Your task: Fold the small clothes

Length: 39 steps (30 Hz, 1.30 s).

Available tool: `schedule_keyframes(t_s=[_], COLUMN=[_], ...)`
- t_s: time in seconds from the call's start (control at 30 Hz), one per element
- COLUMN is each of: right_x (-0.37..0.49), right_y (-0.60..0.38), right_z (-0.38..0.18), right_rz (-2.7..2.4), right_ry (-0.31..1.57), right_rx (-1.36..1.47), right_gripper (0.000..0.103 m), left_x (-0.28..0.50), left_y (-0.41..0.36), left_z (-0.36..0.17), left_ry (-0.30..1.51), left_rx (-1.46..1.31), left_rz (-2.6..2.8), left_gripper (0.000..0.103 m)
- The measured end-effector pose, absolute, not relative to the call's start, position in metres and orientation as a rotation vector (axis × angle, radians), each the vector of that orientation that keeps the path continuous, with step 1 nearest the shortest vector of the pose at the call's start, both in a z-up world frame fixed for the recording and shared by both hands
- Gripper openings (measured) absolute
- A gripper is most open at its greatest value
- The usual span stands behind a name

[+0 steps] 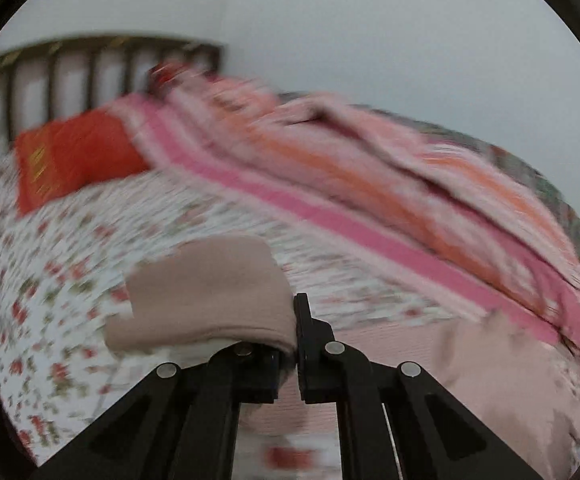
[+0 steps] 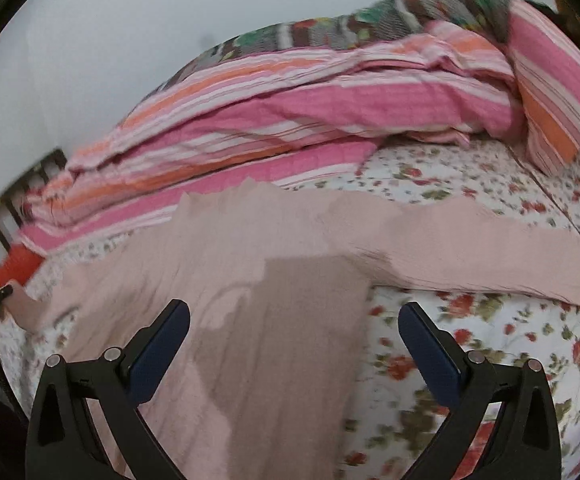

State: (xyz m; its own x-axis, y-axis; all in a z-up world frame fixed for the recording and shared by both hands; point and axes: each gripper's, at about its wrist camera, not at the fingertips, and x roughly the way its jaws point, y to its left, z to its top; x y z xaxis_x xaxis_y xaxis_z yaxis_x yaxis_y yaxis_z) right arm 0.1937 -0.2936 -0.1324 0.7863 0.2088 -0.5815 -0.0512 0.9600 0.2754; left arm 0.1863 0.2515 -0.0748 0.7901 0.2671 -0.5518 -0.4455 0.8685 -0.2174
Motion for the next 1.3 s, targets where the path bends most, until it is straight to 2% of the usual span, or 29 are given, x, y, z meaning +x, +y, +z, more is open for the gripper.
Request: schedule_keyframes(t_s=[0.17,0.33,0.5,0.7,0.83,0.87,0.9,1.0,1.13,1.23,1.3], right_x=[0.186,0.175,0.165,0.164,0.164,0.163,0.164,0.167,0.172,0.178,0.183], right_y=[-0.335,-0.382,-0.427,-0.451,-0.445,-0.442,-0.438,-0.423,-0.398,-0.379,-0.367], right_z=[-0.128,-0.131,-0.136,-0.143,-0.143,-0.142,-0.142,-0.142,-0.145,-0.148,-0.151], right_rz=[0.096,0.03,0.001,-0.014,0.009,0.014,0.02,0.047,0.098,0.122,0.141], right_ry=[0.609,0.593,0.587,0.611,0.617,0.617,0.619,0.625,0.64,0.658,0.671], right_rx=[0.31,0.364,0.46,0.501,0.499,0.491,0.477,0.439,0.406,0.388,0.385], right_gripper=[0.099,0.099,0.099,0.099,0.099,0.099,0.099,0.099,0.093,0.079,0.06], left_x=[0.231,0.265,0.29,0.298,0.296,0.295,0.291,0.281,0.268,0.258,0.253], left_y=[0.15,0.027,-0.079,-0.147,-0.142,-0.138,-0.129,-0.099,-0.048,-0.001,0.03], left_z=[-0.038,-0.027,-0.053,-0.108,-0.119,-0.119,-0.115,-0.102,-0.092,-0.094,-0.102], left_ry=[0.527,0.533,0.602,0.764,0.837,0.831,0.821,0.75,0.696,0.689,0.698], left_rx=[-0.263,-0.155,-0.079,-0.07,-0.136,-0.157,-0.172,-0.185,-0.182,-0.18,-0.156], left_rz=[0.194,0.018,-0.122,-0.227,-0.262,-0.265,-0.264,-0.224,-0.151,-0.053,0.021], left_gripper=[0.006,0.006,0.007,0.009,0.016,0.024,0.038,0.061,0.063,0.064,0.064])
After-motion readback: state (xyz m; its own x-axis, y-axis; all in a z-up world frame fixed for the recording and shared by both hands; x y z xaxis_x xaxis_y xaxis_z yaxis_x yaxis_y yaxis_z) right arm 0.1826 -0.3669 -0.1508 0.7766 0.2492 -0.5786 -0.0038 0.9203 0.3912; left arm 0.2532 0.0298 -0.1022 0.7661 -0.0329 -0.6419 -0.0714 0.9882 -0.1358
